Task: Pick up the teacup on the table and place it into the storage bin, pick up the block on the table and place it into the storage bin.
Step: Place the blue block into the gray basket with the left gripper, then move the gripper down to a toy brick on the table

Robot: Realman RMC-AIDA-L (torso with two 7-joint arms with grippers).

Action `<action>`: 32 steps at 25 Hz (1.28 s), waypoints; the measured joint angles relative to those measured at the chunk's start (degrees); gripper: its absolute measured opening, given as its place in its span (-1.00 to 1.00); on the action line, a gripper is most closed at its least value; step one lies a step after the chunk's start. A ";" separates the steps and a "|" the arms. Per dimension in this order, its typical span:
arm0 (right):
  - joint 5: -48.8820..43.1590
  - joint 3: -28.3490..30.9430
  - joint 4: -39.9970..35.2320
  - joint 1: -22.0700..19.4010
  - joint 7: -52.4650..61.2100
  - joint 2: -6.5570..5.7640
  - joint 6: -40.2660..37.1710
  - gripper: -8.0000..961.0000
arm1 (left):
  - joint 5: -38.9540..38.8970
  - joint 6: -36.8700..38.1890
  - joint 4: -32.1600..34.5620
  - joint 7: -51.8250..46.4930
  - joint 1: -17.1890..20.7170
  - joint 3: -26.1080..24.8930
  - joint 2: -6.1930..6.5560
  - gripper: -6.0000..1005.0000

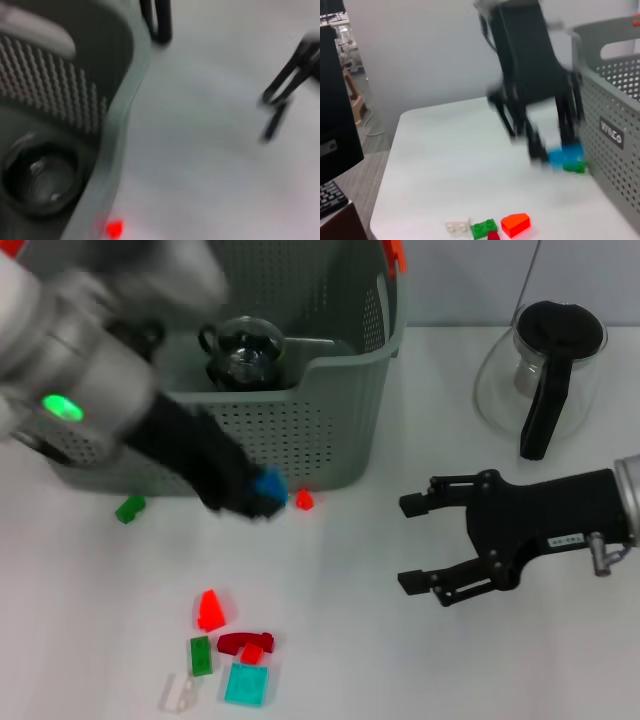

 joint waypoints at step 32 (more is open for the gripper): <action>-0.02 4.46 0.20 -0.96 -1.66 -0.41 -2.88 0.93 | 0.94 2.34 4.68 -5.02 -7.14 -22.71 12.23 0.50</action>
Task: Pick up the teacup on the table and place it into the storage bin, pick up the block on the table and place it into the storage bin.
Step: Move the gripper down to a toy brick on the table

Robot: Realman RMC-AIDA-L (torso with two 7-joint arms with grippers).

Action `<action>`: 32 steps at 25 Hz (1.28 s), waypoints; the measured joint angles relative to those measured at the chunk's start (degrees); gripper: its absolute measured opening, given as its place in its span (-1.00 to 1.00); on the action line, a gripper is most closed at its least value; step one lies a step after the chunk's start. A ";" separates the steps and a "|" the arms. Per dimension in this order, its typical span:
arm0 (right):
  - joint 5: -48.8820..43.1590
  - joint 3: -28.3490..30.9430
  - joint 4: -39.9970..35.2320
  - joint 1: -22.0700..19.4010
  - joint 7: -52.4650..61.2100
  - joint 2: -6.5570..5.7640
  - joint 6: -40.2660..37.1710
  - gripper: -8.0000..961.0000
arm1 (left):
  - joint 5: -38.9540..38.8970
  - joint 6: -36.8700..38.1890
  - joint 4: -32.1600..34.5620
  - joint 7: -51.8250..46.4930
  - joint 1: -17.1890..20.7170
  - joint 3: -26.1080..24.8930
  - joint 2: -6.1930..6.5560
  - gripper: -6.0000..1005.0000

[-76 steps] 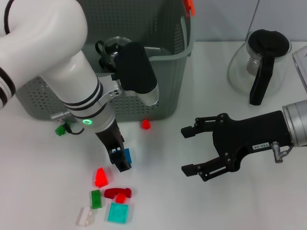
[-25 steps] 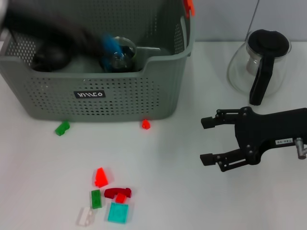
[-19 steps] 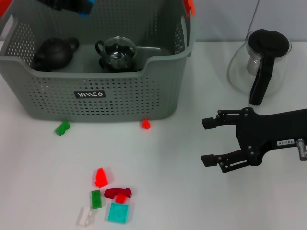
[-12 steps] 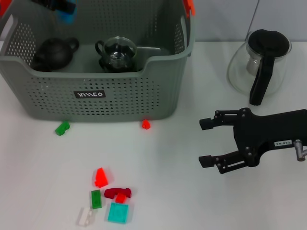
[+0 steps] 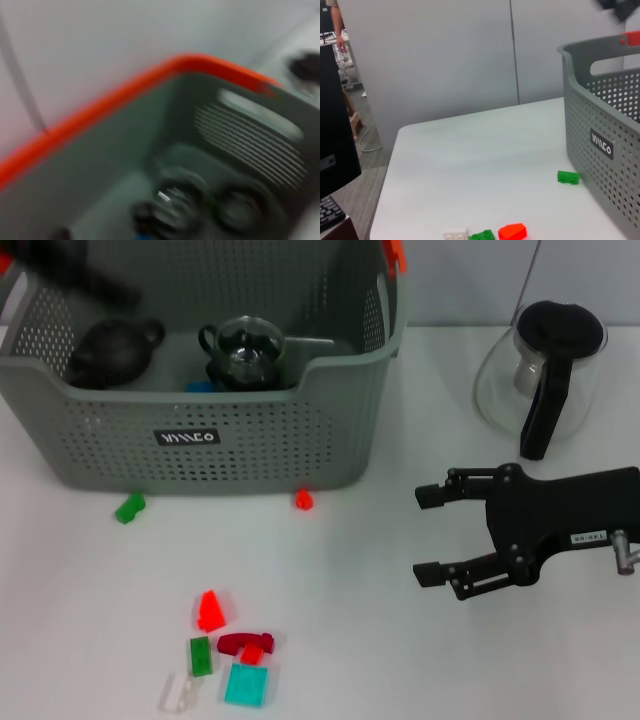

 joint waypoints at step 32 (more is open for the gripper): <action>0.03 1.00 5.81 3.29 0.43 0.26 5.28 0.93 | 14.34 7.59 13.04 9.71 19.71 44.74 -12.37 0.87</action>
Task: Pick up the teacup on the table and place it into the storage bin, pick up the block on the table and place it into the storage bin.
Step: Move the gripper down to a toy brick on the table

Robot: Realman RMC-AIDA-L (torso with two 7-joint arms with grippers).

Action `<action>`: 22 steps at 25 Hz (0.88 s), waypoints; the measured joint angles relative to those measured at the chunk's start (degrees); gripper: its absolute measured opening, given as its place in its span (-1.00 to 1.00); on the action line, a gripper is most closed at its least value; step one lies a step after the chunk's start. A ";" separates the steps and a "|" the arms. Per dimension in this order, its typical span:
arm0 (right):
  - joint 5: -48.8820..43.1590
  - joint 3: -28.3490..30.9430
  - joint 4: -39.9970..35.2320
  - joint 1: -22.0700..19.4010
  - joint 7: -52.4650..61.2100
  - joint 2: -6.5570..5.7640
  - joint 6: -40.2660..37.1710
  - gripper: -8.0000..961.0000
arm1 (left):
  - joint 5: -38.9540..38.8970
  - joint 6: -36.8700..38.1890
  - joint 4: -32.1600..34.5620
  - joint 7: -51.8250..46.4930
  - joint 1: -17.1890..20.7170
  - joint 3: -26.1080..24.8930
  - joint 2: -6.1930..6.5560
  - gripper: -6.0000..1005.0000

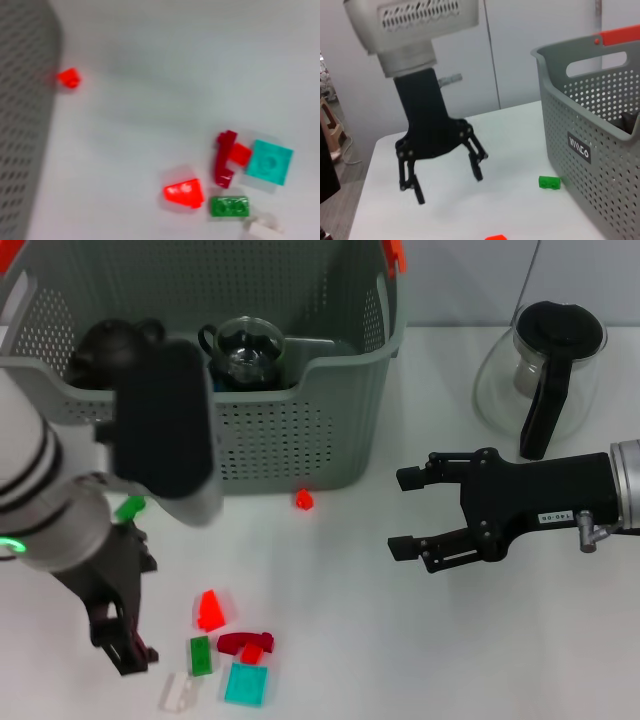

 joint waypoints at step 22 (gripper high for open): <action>0.00 0.47 0.06 0.12 -1.12 0.17 0.49 0.93 | -5.67 -5.16 -11.19 -1.62 0.43 5.82 -0.32 0.86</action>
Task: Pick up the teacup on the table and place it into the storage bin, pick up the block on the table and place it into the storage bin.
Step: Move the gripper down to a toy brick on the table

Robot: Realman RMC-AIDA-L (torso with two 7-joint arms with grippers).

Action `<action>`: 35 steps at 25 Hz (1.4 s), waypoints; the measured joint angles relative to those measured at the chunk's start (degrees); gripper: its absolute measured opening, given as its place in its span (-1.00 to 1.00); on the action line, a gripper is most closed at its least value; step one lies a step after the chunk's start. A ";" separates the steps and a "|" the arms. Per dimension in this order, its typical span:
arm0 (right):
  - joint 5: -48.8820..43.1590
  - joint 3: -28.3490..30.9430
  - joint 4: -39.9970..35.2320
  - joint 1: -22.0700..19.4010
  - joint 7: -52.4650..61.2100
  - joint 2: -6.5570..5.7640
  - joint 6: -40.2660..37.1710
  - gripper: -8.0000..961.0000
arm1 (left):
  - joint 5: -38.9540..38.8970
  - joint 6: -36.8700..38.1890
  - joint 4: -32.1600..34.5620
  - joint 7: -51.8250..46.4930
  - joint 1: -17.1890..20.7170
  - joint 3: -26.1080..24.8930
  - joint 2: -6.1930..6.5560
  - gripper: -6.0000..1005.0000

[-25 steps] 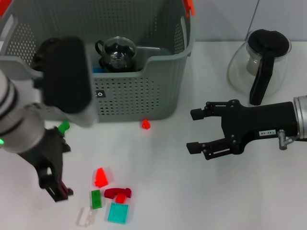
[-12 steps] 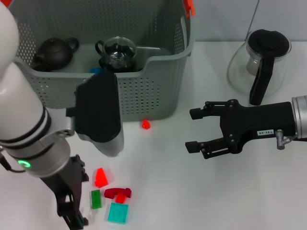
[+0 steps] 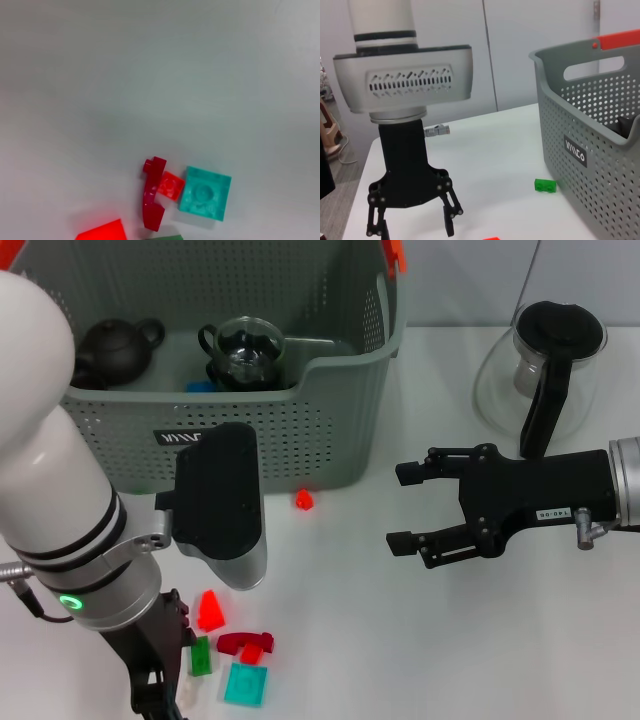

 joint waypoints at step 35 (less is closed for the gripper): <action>1.09 1.49 0.90 0.07 -0.01 0.44 0.09 0.93 | 0.45 -6.06 -8.10 8.88 0.73 -0.78 0.34 0.62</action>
